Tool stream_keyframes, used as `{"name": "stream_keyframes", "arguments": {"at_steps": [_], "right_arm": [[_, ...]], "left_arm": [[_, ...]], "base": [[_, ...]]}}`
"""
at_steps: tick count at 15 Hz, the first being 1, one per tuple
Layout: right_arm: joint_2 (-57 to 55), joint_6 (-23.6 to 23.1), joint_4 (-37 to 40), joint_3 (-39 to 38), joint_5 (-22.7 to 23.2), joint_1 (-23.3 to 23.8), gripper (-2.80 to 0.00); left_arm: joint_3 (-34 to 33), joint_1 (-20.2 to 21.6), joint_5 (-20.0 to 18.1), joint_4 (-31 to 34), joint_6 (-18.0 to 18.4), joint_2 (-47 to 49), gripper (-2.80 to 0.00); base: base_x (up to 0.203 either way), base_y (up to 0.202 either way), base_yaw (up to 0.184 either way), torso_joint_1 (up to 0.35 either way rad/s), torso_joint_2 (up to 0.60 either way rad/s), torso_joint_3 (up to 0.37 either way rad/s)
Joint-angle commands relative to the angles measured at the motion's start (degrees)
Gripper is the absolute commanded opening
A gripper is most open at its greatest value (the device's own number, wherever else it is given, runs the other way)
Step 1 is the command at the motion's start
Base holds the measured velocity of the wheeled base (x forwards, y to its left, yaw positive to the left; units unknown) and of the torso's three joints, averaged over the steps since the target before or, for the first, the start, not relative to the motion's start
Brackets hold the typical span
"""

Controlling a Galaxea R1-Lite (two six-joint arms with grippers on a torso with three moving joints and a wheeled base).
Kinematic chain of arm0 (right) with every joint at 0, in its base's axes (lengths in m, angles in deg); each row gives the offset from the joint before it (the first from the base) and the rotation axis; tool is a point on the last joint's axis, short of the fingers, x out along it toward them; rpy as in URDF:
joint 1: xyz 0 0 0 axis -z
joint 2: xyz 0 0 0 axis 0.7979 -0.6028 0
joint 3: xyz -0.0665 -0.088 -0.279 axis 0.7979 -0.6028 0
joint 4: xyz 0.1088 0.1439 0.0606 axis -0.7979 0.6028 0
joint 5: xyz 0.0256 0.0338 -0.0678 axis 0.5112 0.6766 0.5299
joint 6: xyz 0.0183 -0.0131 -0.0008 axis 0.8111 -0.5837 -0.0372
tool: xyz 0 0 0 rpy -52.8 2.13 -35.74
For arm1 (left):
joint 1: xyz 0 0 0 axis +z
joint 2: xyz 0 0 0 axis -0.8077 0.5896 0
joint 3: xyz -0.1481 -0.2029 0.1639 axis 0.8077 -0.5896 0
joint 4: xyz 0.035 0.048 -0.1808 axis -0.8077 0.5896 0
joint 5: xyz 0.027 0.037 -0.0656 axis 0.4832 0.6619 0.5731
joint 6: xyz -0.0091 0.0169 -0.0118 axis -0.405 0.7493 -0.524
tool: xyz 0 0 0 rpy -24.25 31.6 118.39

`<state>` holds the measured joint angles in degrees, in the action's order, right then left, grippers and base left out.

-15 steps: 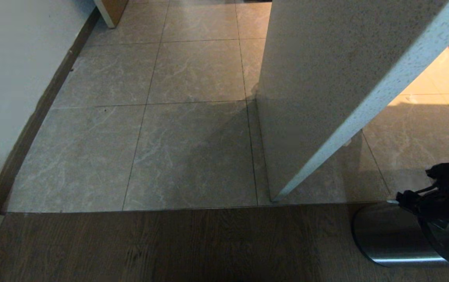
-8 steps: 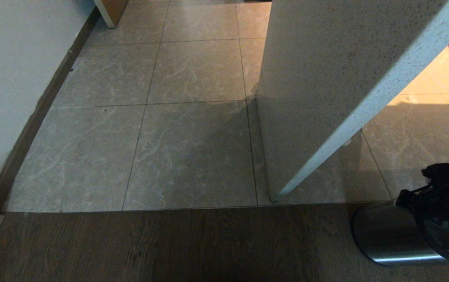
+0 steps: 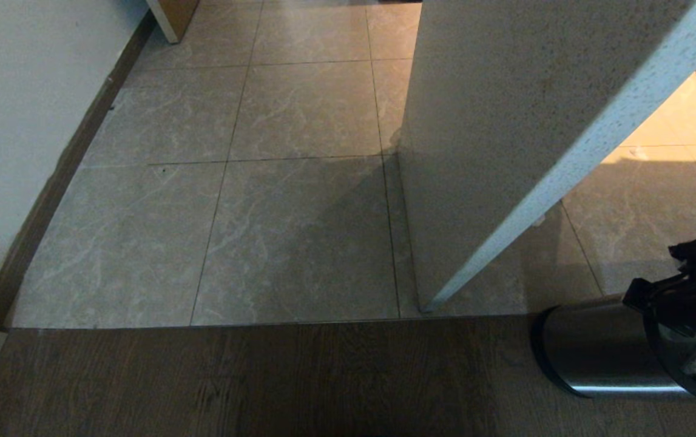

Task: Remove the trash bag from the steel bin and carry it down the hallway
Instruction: Place the outer trash can on the ground

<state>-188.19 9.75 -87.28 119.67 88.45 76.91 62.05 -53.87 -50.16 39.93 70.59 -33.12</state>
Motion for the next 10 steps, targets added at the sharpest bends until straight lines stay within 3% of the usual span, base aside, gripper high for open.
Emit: {"name": "stream_keyframes", "arguments": {"at_steps": [1, 3, 5, 10], "right_arm": [[6.3, -3.4, 2.3, -0.1, 0.2, 3.3, -2.80], [10.2, -9.4, 5.3, 0.2, 3.5, 9.6, -2.80], [13.5, -13.2, 7.4, 0.9, 6.3, 12.9, -2.80], [25.3, -16.4, 14.7, 1.5, 9.3, 14.6, -2.80]], "left_arm": [[0.0, 0.0, 0.0, -0.1, 0.0, 0.0, -2.80], [-0.1, 0.0, 0.0, -0.1, 0.0, 0.0, -2.80], [0.0, 0.0, 0.0, -0.1, 0.0, 0.0, -2.80], [0.0, 0.0, 0.0, -0.1, 0.0, 0.0, -2.80]], "base": [[0.000, 0.000, 0.000, 0.000, 0.00, 0.000], [0.000, 0.000, 0.000, 0.000, 0.00, 0.000], [0.000, 0.000, 0.000, 0.000, 0.00, 0.000], [0.000, 0.000, 0.000, 0.000, 0.00, 0.000]]}}
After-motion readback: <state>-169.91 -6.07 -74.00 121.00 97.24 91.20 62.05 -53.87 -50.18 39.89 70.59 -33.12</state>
